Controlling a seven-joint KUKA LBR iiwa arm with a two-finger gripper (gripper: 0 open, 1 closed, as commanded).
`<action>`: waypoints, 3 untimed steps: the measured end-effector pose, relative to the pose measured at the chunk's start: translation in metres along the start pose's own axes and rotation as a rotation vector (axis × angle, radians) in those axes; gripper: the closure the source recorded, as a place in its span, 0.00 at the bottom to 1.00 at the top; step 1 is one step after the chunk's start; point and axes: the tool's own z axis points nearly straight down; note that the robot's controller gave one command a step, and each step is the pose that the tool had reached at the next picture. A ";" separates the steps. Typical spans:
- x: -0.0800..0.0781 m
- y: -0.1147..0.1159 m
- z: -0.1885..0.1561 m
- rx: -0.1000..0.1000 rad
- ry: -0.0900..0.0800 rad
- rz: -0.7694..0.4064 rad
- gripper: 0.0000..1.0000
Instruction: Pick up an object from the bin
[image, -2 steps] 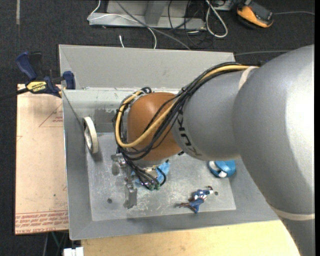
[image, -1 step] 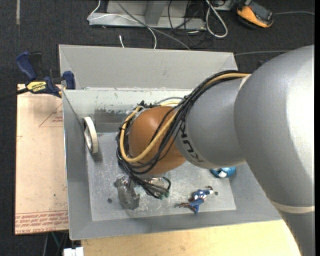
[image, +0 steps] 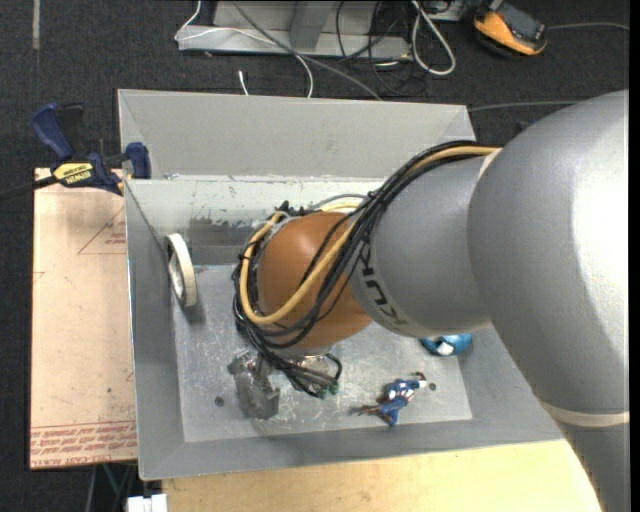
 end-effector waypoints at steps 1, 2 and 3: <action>-0.006 0.003 -0.022 -0.001 -0.004 -0.031 1.00; -0.010 -0.012 -0.032 0.000 -0.002 0.013 1.00; 0.000 0.000 0.005 -0.003 -0.001 -0.242 1.00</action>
Offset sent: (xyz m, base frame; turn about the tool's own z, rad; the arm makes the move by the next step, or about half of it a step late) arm 0.0134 -0.0067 0.0318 0.0115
